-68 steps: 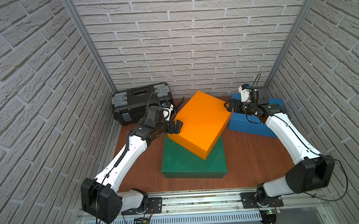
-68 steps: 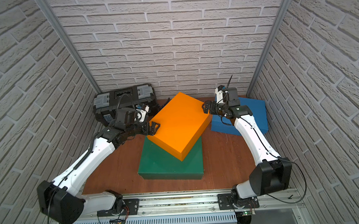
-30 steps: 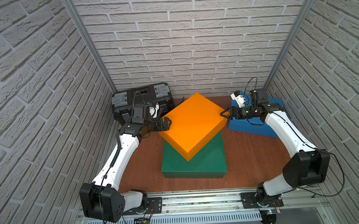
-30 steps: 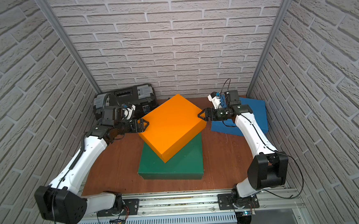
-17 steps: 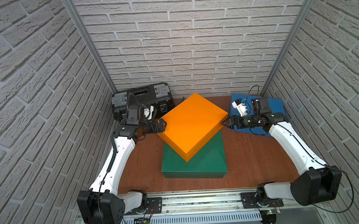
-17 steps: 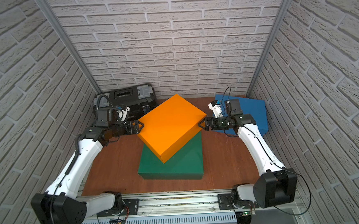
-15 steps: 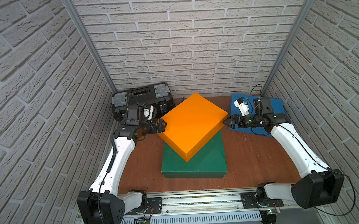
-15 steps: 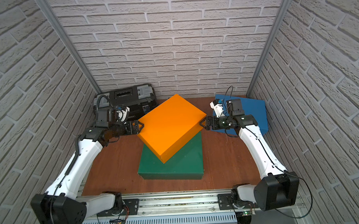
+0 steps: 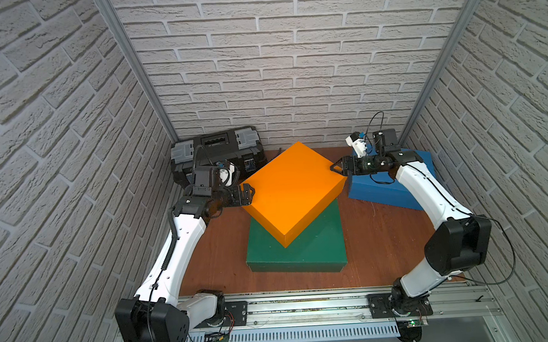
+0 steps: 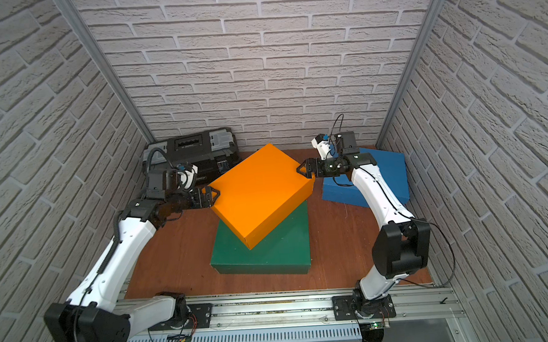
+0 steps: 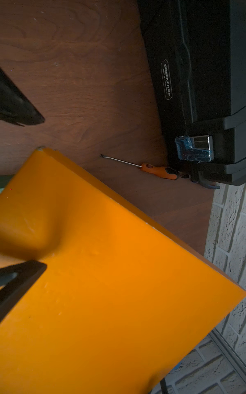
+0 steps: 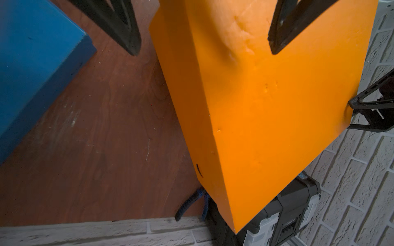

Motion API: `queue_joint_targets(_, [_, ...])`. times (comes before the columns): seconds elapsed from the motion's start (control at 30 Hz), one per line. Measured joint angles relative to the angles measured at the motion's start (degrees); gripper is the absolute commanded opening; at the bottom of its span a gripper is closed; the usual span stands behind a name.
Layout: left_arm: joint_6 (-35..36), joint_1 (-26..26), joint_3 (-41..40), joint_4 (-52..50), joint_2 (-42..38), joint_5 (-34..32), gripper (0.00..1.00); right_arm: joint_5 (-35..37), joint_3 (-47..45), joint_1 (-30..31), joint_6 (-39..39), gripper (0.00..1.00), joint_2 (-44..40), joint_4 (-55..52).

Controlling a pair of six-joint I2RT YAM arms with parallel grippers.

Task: Stack the shoeboxes
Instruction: Adjust the shoebox.

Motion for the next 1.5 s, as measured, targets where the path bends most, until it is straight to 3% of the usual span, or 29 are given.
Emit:
queue_joint_targets(0.33, [0.0, 0.0, 0.6, -0.9, 0.2, 0.0, 0.98, -0.8, -2.4, 2.7, -1.1, 0.84, -1.3, -1.5])
queue_joint_targets(0.7, [-0.6, 1.2, 3.3, -1.5, 3.8, 2.0, 0.98, 1.3, -22.6, 9.9, 4.6, 0.80, -23.6, -0.8])
queue_joint_targets(0.9, [-0.9, 1.3, 6.4, -1.8, 7.3, 2.7, 0.98, 2.5, -26.7, 11.2, 6.3, 0.94, -30.5, -0.9])
queue_joint_targets(0.97, [-0.8, 1.5, 6.9, -2.0, 7.7, 2.7, 0.98, 4.5, -26.5, 10.8, 6.5, 1.00, -30.9, -1.0])
queue_joint_targets(1.23, [-0.8, 2.5, 6.9, -3.1, 7.2, 3.0, 0.98, 7.0, -21.5, 10.4, 8.2, 1.00, -24.5, 0.0])
queue_joint_targets(1.5, [-1.0, 1.6, 7.7, -2.8, 9.1, 5.1, 0.98, 4.2, -19.9, 13.7, 10.1, 0.91, -19.3, 1.0])
